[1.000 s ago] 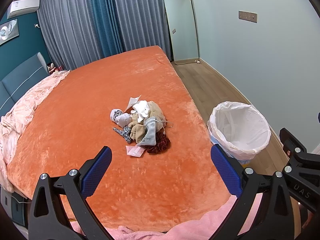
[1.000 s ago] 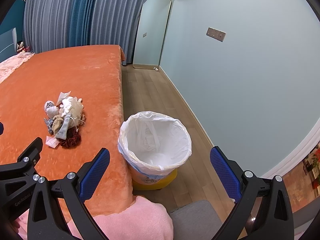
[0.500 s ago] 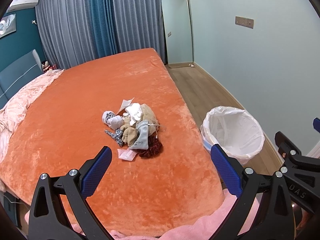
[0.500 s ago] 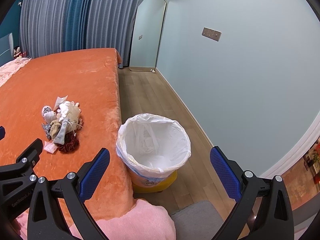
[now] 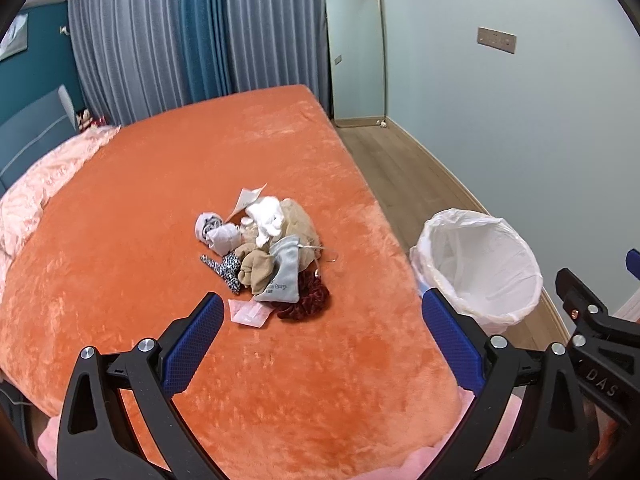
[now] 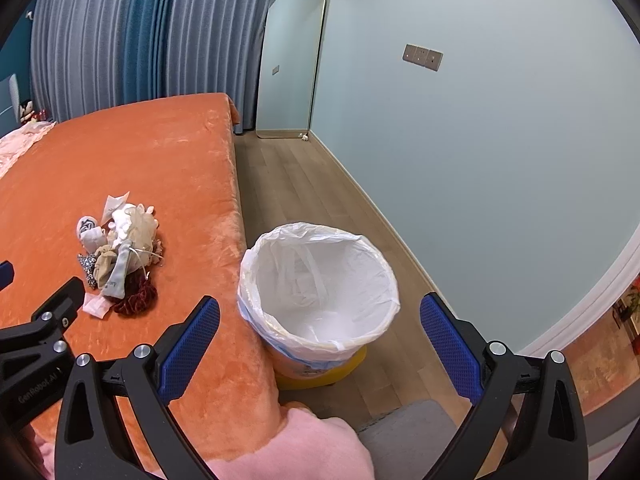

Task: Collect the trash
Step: 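Grasp the grey pouch with the right tool while the left tool grasps beige tights, then carry the tights and pouch to the wastebasket and open both tools, then grasp the leopard strip with the left tool while the right tool grasps the red scrunchie, then carry the strip and scrunchie over the wastebasket and open both tools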

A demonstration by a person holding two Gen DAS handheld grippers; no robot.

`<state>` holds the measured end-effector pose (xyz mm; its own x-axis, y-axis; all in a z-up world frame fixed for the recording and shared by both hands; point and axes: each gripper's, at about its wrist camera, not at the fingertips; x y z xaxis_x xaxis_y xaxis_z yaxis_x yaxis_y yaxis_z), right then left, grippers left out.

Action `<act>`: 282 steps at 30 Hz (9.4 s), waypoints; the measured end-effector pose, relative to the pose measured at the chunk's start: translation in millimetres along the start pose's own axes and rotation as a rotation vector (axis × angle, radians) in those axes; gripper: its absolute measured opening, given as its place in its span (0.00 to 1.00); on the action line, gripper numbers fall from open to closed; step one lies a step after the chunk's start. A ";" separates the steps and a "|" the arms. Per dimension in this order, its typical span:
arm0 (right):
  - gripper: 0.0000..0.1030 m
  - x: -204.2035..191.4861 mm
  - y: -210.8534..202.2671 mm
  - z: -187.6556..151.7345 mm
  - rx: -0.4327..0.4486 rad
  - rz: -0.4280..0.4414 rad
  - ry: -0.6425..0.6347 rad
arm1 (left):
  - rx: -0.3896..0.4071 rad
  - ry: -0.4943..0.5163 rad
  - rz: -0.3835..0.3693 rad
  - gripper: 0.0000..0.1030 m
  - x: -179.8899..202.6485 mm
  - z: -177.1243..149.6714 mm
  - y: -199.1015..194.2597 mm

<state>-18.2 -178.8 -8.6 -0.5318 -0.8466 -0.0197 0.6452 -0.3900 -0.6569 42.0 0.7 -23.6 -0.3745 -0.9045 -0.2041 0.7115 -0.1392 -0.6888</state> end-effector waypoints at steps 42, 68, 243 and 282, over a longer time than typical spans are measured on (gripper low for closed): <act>0.53 -195.6 159.0 -54.7 -0.378 0.341 -0.035 | -0.223 -0.219 -0.279 0.07 -125.5 -32.6 225.4; 0.03 -226.8 134.7 -38.8 -0.416 0.515 -0.042 | -0.132 -0.270 -0.304 0.06 -156.6 -27.2 151.1; 0.16 -160.1 97.9 -15.8 -0.299 0.405 0.175 | -0.076 -0.282 -0.326 0.08 -133.7 9.4 132.9; 0.16 68.0 8.9 50.7 0.023 0.346 0.498 | 0.141 0.115 -0.506 0.08 91.2 117.8 1.1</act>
<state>-20.8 -258.2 22.4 -0.4781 -0.6565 -0.5835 0.8353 -0.1343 -0.5332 78.7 -129.5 38.9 -0.7487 -0.6611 0.0486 0.4951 -0.6065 -0.6221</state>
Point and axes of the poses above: each gripper's, at about its wrist camera, not at the fingertips, and y roughly the way its jaws point, x to its right, z to its top, and after that the axes turned 15 degrees about y, right-handed
